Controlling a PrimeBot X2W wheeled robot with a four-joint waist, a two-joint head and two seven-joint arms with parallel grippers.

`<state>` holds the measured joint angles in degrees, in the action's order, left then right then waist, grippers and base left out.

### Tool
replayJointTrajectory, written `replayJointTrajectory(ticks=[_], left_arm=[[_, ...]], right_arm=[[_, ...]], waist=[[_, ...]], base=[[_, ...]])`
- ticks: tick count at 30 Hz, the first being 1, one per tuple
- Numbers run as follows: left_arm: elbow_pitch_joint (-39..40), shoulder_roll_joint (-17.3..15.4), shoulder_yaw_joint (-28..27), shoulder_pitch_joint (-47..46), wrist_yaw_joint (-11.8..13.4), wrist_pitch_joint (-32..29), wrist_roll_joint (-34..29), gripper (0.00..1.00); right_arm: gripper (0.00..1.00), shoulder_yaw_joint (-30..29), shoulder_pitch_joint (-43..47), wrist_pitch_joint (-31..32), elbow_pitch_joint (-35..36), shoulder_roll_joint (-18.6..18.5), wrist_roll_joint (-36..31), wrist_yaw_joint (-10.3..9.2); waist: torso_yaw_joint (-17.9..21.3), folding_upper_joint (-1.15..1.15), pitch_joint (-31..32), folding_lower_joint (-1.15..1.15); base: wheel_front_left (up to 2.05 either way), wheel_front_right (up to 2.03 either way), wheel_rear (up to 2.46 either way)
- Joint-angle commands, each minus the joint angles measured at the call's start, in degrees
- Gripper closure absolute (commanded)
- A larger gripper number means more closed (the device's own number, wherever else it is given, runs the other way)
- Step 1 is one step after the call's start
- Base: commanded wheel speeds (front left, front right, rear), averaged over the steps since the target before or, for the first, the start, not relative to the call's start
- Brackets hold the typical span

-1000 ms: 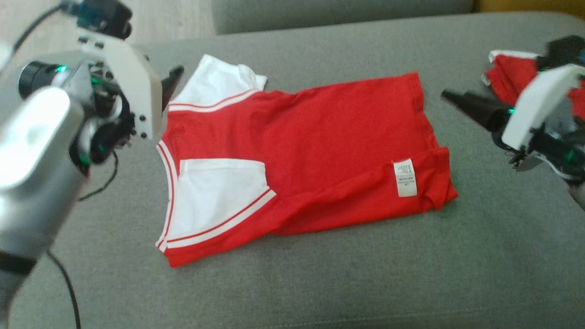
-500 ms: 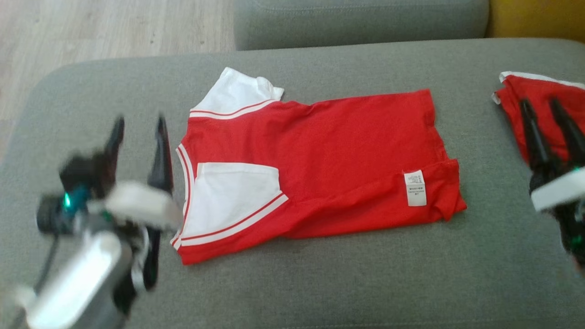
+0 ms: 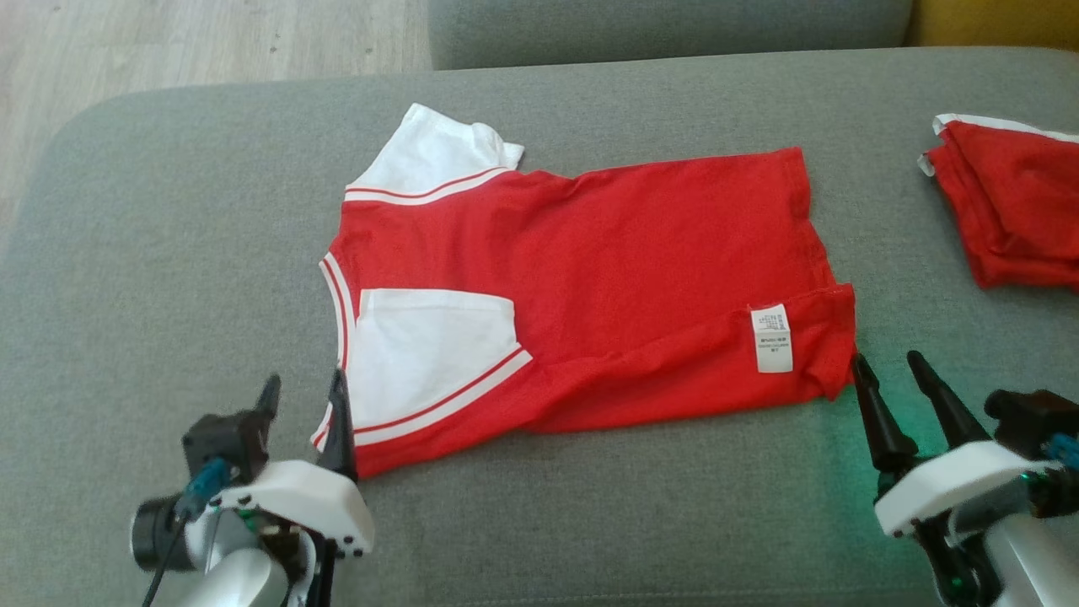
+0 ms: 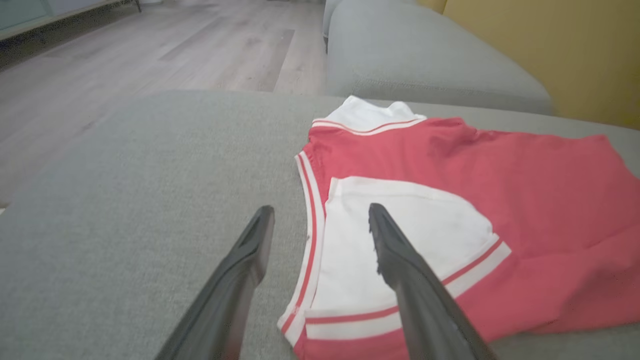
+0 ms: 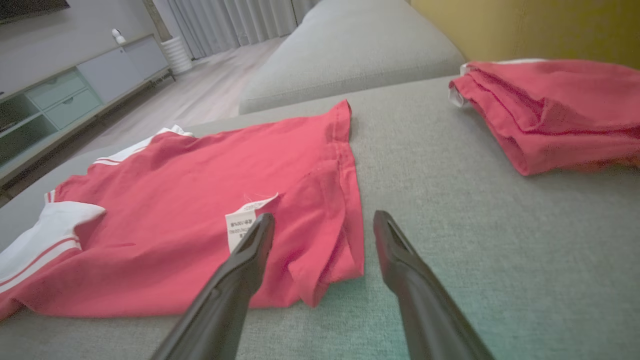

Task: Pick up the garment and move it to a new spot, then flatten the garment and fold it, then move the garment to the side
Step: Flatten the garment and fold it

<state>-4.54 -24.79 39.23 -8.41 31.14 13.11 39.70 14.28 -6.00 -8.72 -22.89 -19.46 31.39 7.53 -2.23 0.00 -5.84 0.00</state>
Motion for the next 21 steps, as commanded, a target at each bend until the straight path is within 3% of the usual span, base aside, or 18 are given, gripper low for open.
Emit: replayJointTrajectory(ticks=[1,11,21], left_arm=[[0.1,-0.8,-1.9,-2.6,-0.8,-0.5,0.7,0.00],[-7.3,-0.8,1.3,-4.7,-5.7,-10.7,5.1,0.00],[-9.6,0.1,1.6,-5.7,-5.3,-16.8,8.1,0.00]], right_arm=[[0.00,-0.4,-2.3,0.8,0.7,0.1,-0.6,-0.04],[0.00,-2.9,-5.2,9.8,-6.1,2.4,-4.9,-0.04],[0.00,-0.6,-6.6,13.1,-7.6,2.3,-4.5,-0.04]], waist=[[-0.1,0.00,-0.1,0.00],[-0.5,0.00,-1.0,0.00],[-0.4,0.00,-2.3,0.00]], base=[[0.00,0.00,0.00],[0.00,0.00,0.00],[0.00,0.00,0.00]])
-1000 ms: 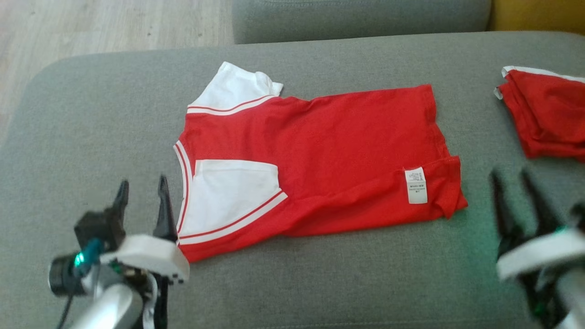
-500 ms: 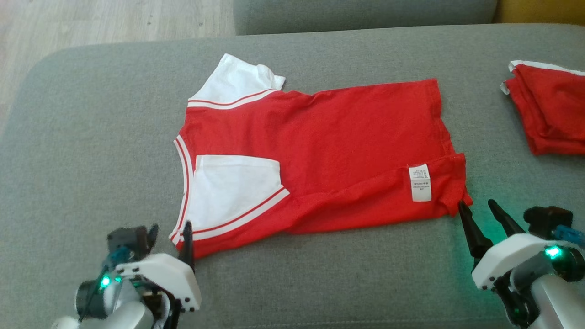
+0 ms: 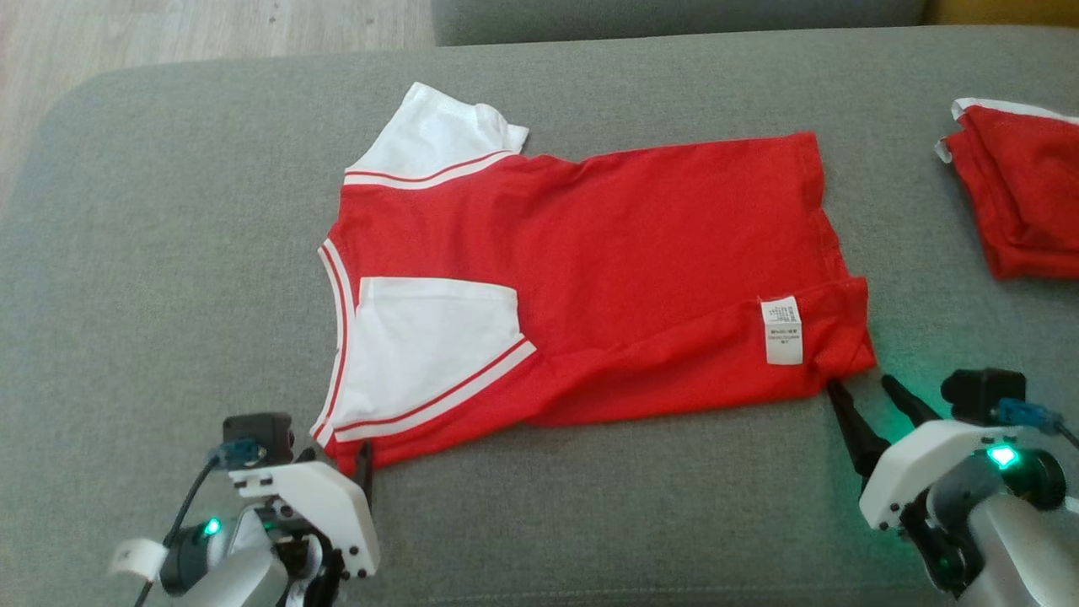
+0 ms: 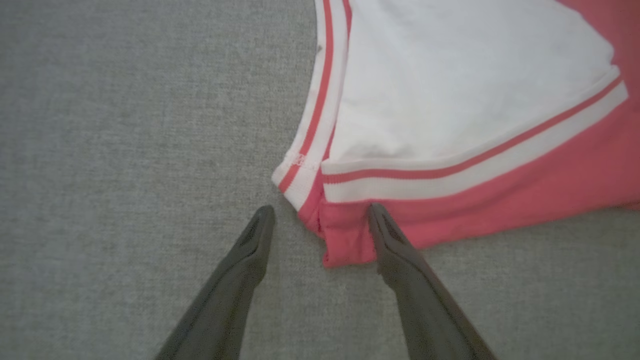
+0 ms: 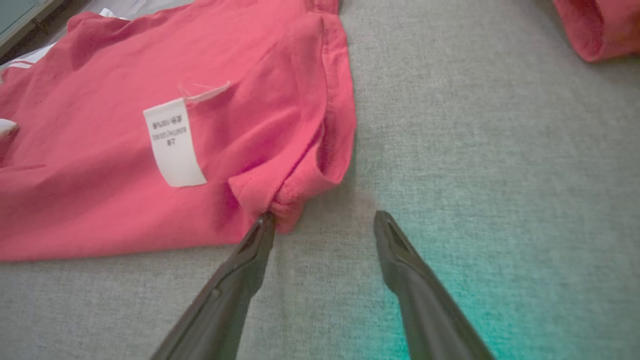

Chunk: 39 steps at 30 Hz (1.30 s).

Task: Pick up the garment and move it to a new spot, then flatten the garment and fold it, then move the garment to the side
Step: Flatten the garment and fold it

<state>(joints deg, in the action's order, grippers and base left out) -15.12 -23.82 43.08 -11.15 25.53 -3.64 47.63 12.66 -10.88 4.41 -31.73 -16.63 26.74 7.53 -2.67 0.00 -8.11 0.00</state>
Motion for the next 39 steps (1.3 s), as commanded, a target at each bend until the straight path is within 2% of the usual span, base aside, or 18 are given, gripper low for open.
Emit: replayJointTrajectory(ticks=[1,4,6,7,8,9,10,11,12,19,25,32,36,39], left_arm=[[1.1,-0.9,-2.5,-3.1,0.5,-0.1,0.3,0.00],[1.0,-0.8,-2.8,-3.4,0.7,0.0,0.5,0.00],[0.7,-0.5,-2.9,-3.5,0.2,-0.2,1.1,0.00],[0.4,-0.5,-2.8,-3.7,-0.4,-0.2,1.2,0.17],[0.3,-0.3,-2.9,-3.7,-1.0,-0.1,1.5,0.51],[0.3,-0.3,-2.9,-3.7,-1.0,-0.1,1.5,0.51],[-0.1,-0.4,-2.9,-3.8,-2.2,0.2,1.9,1.00],[-0.5,-0.5,-2.8,-3.9,-2.5,0.3,1.9,1.00],[-0.8,-0.5,-2.8,-3.9,-2.9,0.3,2.0,1.00],[-1.8,-0.8,-3.3,-4.0,-4.7,1.6,2.6,1.00],[-0.8,-3.4,-3.2,-3.6,-5.6,0.3,2.8,1.00],[3.1,-10.3,-1.8,-3.4,-6.1,-5.9,2.0,1.00],[7.5,-13.3,-0.8,-1.8,-5.2,-9.5,2.0,1.00],[11.4,-15.5,-0.3,0.4,-3.6,-12.0,2.4,1.00]], right_arm=[[0.00,1.3,-1.9,0.0,1.0,-0.6,0.2,-0.04],[0.00,2.0,-2.7,0.2,0.2,-0.6,0.6,-0.04],[0.16,2.5,-3.2,0.1,-0.4,-0.6,0.8,-0.04],[0.24,2.8,-3.5,0.0,-0.7,-0.6,0.8,-0.04],[0.39,3.0,-3.7,-0.1,-1.1,-0.7,0.8,-0.04],[0.39,3.0,-3.7,-0.1,-1.1,-0.7,0.8,-0.04],[0.62,3.4,-4.4,-0.8,-1.4,-0.9,0.7,-0.04],[0.91,3.7,-4.6,-1.2,-1.6,-0.9,0.8,-0.04],[1.00,3.9,-4.9,-1.8,-1.6,-1.0,1.0,-0.04],[1.00,3.8,-5.4,-3.8,-2.9,-1.3,2.5,-0.04],[1.00,4.0,-3.1,-1.6,-1.5,-2.2,4.9,-0.04],[1.00,3.4,4.8,6.1,7.7,-4.6,7.0,-0.04],[1.00,2.5,9.9,11.5,14.4,-5.4,7.3,-0.04],[1.00,1.1,14.0,15.4,19.3,-5.2,7.5,-0.04]], waist=[[0.0,0.00,-0.1,0.00],[0.0,0.00,-0.2,0.00],[0.0,0.00,-0.2,0.00],[0.0,0.00,-0.2,0.00],[-0.1,0.00,-0.2,0.00],[-0.1,0.00,-0.2,0.00],[0.0,0.00,-0.2,0.00],[0.0,0.00,-0.1,0.00],[0.0,0.00,-0.1,0.00],[0.1,0.00,1.4,0.00],[0.5,0.00,3.4,0.00],[2.1,0.00,4.5,0.00],[3.2,0.00,4.2,0.00],[3.7,0.00,4.1,0.00]], base=[[0.00,0.00,0.00],[0.00,0.00,0.00],[0.00,0.00,0.00],[0.00,0.00,0.00],[0.00,0.00,0.00],[0.00,0.00,0.00],[0.00,0.00,0.00],[0.00,0.00,0.00],[0.00,0.00,0.00],[0.00,0.00,0.00],[0.00,0.00,0.00],[0.00,0.00,0.00],[0.00,0.00,0.00],[0.00,0.00,0.00]])
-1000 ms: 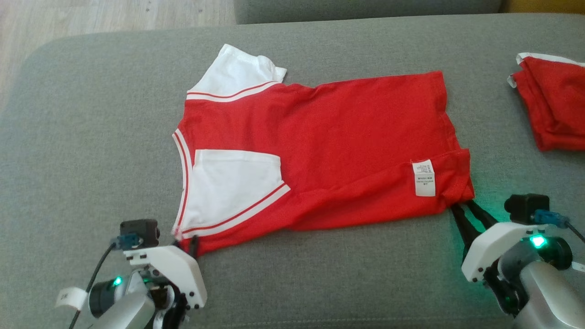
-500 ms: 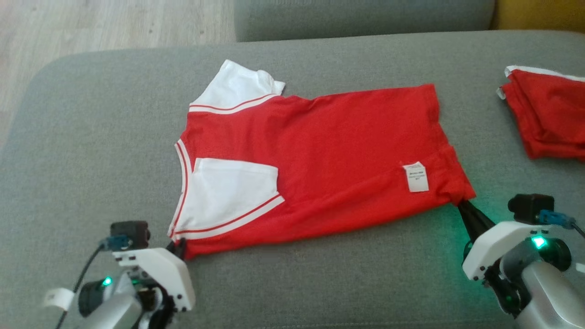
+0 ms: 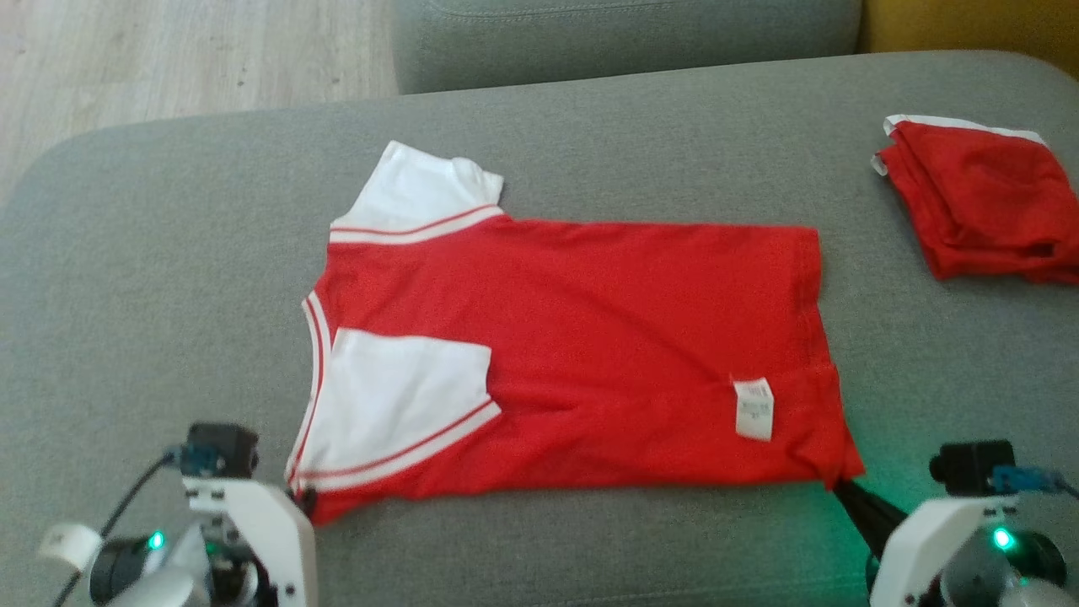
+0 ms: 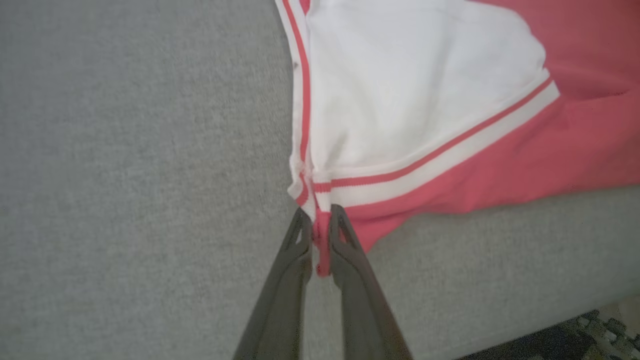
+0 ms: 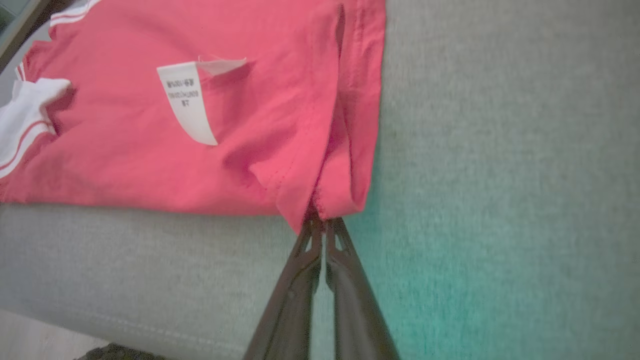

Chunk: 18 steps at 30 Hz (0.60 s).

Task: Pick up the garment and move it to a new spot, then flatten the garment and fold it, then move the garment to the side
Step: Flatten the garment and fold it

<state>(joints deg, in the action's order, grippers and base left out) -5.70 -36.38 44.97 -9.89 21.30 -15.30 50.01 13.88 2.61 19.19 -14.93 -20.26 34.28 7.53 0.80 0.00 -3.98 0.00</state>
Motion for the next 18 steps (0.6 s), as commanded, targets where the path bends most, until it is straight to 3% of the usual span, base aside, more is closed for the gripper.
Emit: replayJointTrajectory(ticks=[1,11,18], left_arm=[[3.4,-3.6,-2.1,-0.1,1.3,-1.1,0.2,1.00],[10.8,-7.4,-2.0,4.5,6.8,-4.2,0.6,1.00],[11.4,-8.1,-2.3,5.0,7.8,-4.4,0.6,1.00]], right_arm=[[1.00,-0.8,1.6,1.7,4.0,-1.4,-0.1,-0.04],[1.00,-7.0,7.1,7.7,12.6,0.6,-2.7,-0.04],[1.00,-9.5,8.0,10.0,14.2,1.4,-4.2,-0.04]], waist=[[0.3,0.00,-0.1,0.00],[0.3,0.00,0.1,0.00],[0.1,0.00,0.1,0.00]], base=[[0.00,0.00,0.00],[0.00,0.00,0.00],[0.00,0.00,0.00]])
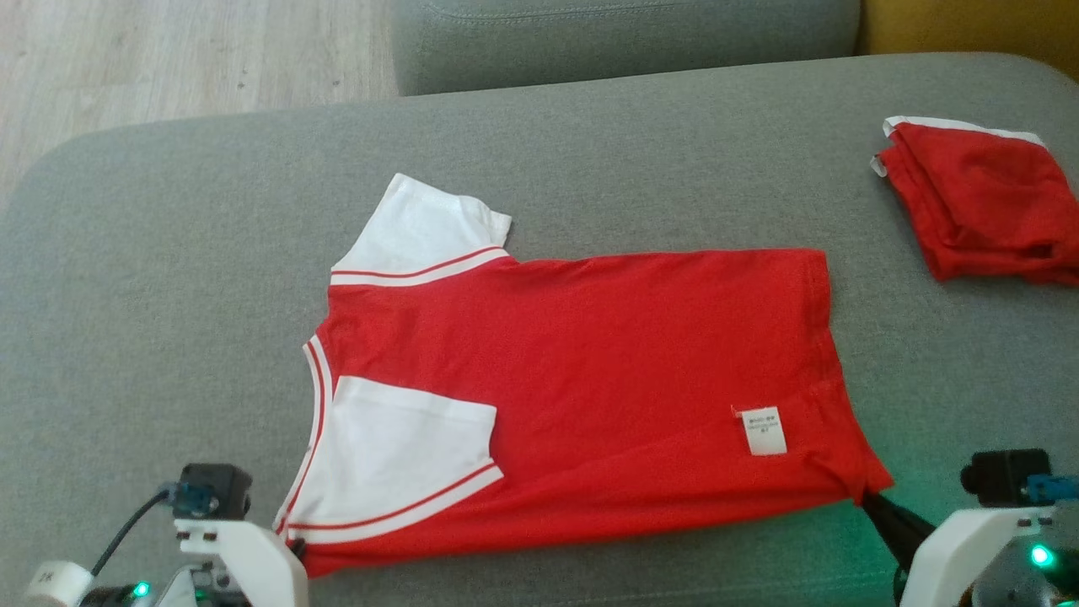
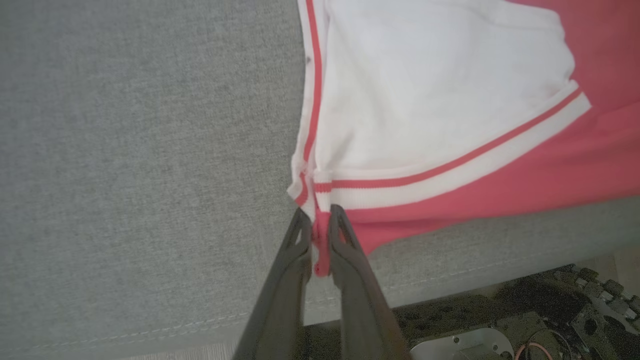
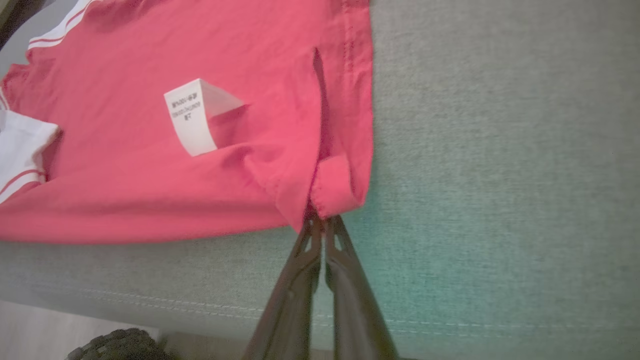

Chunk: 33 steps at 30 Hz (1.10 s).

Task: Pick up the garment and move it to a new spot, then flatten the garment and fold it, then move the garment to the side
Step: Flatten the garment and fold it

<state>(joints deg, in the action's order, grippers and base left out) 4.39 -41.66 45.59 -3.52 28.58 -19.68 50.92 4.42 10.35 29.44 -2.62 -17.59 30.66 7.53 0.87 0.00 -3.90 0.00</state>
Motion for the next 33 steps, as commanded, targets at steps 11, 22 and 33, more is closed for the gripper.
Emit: replayJointTrajectory(ticks=[11,22,33], left_arm=[[0.3,-0.9,-1.3,-3.0,-0.8,-0.9,-0.5,0.00],[4.0,-2.6,-3.5,-21.0,-4.1,-1.6,-8.5,0.00],[-21.2,8.9,-1.7,-50.0,-19.7,-11.7,-6.5,0.00]], right_arm=[[0.00,-0.2,1.0,3.2,4.1,-0.1,0.0,-0.04],[0.00,-6.3,-8.9,-6.6,7.7,-1.4,3.0,-0.04],[0.00,1.0,-34.7,-5.0,-12.1,-3.3,8.0,-0.04]], waist=[[0.0,0.00,-0.8,0.00],[0.4,0.00,-4.0,0.00],[2.8,0.00,-14.7,0.00]], base=[[0.00,0.00,0.00],[0.00,0.00,0.00],[0.00,0.00,0.00]])
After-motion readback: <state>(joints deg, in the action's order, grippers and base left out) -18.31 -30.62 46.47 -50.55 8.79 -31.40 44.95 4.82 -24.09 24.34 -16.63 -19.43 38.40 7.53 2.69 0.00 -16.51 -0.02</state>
